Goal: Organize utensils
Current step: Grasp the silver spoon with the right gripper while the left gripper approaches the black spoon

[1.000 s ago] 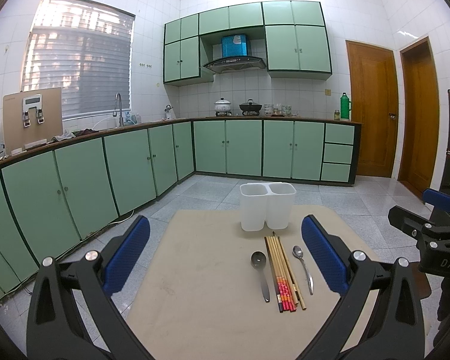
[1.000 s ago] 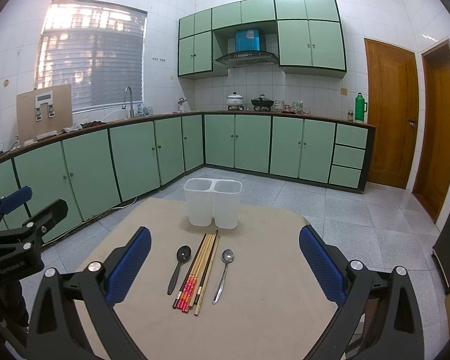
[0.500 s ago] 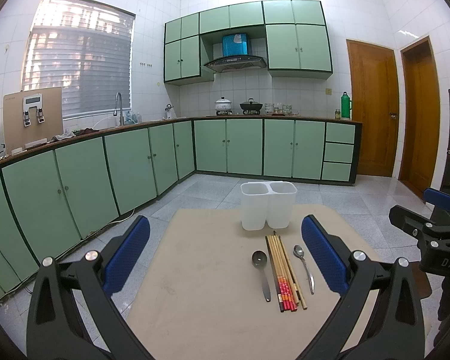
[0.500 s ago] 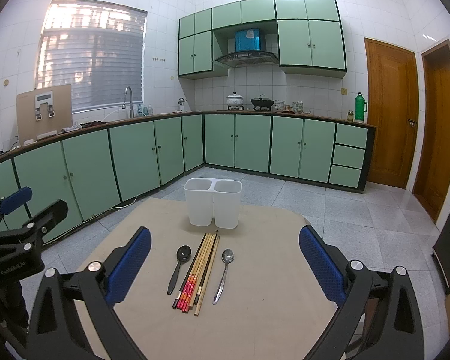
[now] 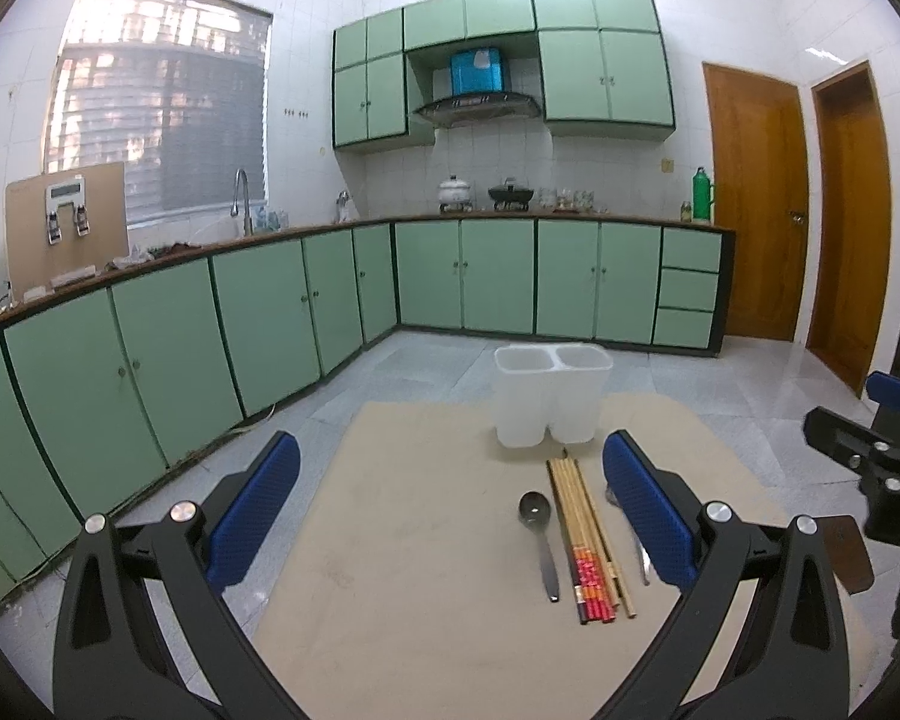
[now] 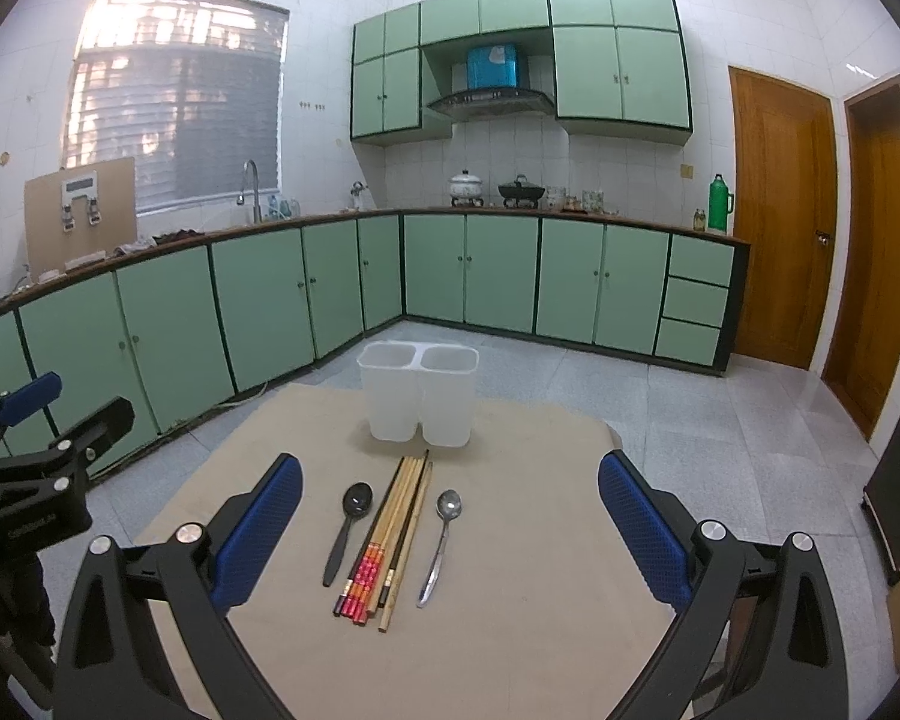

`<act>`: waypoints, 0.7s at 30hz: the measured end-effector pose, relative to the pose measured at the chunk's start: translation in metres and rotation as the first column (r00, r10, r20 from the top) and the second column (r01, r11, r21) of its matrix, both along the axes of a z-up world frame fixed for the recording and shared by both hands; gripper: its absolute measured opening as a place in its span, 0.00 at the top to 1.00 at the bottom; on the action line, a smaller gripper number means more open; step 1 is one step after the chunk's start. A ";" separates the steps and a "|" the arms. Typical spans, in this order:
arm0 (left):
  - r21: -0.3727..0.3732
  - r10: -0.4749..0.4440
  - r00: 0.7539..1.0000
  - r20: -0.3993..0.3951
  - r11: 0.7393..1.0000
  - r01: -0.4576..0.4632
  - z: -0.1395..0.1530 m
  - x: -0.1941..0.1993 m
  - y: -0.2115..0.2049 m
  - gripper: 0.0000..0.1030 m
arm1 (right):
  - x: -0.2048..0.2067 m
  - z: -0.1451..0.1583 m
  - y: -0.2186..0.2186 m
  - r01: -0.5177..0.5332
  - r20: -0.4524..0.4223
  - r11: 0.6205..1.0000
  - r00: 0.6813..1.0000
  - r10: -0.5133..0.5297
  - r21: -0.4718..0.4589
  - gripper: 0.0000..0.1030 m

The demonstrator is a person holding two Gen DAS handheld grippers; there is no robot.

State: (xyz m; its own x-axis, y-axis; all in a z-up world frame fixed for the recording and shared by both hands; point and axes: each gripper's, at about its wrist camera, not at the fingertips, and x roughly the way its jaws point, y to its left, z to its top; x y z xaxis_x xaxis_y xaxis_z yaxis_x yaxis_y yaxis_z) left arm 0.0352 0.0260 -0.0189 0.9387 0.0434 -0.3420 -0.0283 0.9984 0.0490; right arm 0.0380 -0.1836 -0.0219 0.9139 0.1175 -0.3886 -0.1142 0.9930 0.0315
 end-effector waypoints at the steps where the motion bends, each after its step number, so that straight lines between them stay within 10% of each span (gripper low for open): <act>1: 0.001 0.001 1.000 -0.014 1.000 -0.001 -0.004 0.006 0.001 0.05 | 0.005 -0.002 0.001 0.001 -0.012 1.000 1.000 -0.001 0.000 0.06; 10: 0.058 0.018 0.982 -0.187 0.998 -0.007 -0.057 0.094 0.008 0.05 | 0.092 -0.056 -0.007 0.006 -0.183 1.000 0.983 -0.002 0.018 0.11; 21: 0.018 0.022 0.930 -0.367 1.000 -0.017 -0.118 0.168 0.021 0.05 | 0.209 -0.154 -0.006 -0.037 -0.477 0.996 0.876 0.074 0.087 0.46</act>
State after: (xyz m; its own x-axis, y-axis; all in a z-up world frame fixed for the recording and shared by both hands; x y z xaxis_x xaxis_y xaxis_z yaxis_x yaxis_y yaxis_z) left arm 0.2037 0.0470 -0.1371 0.7468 0.0677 -0.6615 -0.0252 0.9970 0.0736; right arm 0.2472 -0.1895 -0.1758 0.6090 0.2073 -0.7656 -0.1218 0.9782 0.1680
